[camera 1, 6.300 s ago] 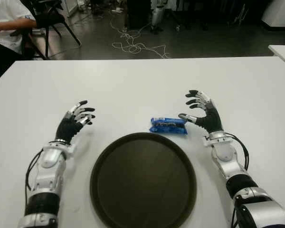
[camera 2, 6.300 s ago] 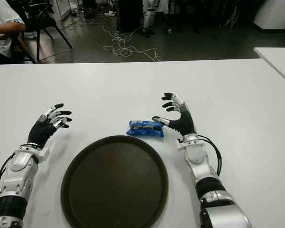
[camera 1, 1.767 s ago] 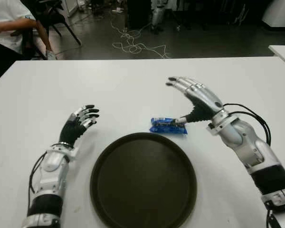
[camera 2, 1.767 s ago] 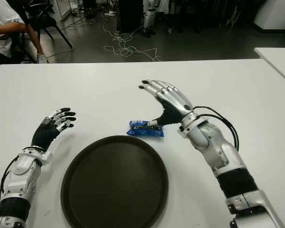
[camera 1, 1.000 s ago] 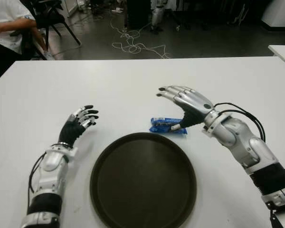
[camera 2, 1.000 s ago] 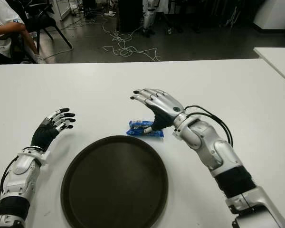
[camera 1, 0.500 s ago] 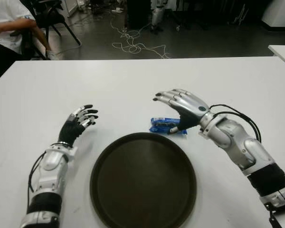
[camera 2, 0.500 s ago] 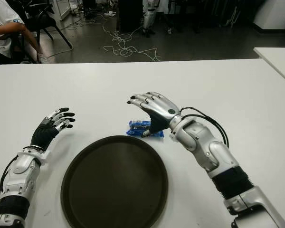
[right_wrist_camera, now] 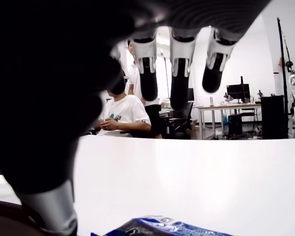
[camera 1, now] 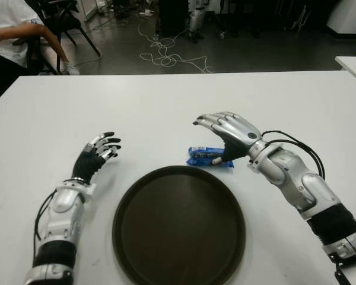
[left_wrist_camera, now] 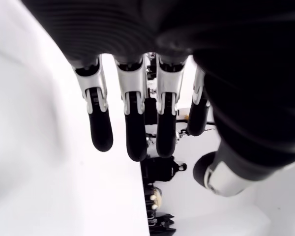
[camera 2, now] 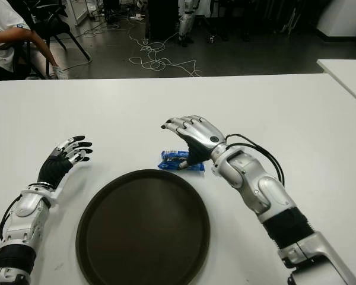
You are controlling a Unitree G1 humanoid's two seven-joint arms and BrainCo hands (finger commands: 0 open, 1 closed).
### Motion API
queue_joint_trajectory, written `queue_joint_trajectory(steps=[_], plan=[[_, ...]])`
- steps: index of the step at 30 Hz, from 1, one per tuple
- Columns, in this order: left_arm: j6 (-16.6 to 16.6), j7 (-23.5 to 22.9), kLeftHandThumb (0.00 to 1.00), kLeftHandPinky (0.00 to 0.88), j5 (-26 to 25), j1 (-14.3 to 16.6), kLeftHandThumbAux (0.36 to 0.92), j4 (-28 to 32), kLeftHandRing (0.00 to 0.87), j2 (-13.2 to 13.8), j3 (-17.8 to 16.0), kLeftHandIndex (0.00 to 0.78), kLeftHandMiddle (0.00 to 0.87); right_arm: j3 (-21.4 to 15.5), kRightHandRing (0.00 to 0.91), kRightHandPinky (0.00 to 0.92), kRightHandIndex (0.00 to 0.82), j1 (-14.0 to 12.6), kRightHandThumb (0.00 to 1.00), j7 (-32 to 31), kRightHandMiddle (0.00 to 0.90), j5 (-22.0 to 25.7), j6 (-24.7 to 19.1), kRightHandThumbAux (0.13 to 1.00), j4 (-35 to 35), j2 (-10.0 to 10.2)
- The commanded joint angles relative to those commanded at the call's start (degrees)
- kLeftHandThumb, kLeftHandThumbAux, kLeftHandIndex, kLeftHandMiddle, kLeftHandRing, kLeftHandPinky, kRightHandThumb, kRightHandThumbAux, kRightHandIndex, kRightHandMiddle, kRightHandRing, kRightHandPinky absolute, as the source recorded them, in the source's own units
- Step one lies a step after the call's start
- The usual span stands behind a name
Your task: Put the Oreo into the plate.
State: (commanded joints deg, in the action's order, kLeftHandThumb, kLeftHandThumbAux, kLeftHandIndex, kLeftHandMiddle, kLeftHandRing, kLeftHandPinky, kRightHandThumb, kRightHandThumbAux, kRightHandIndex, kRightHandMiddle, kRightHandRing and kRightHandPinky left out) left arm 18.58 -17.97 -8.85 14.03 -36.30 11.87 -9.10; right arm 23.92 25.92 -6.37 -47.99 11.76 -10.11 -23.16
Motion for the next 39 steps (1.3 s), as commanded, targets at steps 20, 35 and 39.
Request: queue_joint_trajectory(steps=[20,35,39], plan=[[2.69,-0.55,0.037,0.298,0.58,0.20,0.681,-1.78,0.287,0.47,0.15,0.198,0.292,0.61,0.196,0.155,0.179,0.68,0.000,-0.48,0.198,-0.84,-4.93,0.789,-0.96,0.38],[2.62,-0.43,0.061,0.320,0.18,0.59,0.688,-2.48,0.299,0.10,-0.33,0.195,0.299,1.12,0.248,0.211,0.226,1.33,0.000,-1.64,0.255,-1.62,-8.21,0.828,-1.82,0.67],[2.59,0.30,0.069,0.321,0.67,0.73,0.673,-2.89,0.299,0.09,-0.26,0.186,0.295,1.22,0.272,0.236,0.252,1.36,0.000,-1.72,0.280,-1.22,-8.41,0.831,-2.51,0.82]])
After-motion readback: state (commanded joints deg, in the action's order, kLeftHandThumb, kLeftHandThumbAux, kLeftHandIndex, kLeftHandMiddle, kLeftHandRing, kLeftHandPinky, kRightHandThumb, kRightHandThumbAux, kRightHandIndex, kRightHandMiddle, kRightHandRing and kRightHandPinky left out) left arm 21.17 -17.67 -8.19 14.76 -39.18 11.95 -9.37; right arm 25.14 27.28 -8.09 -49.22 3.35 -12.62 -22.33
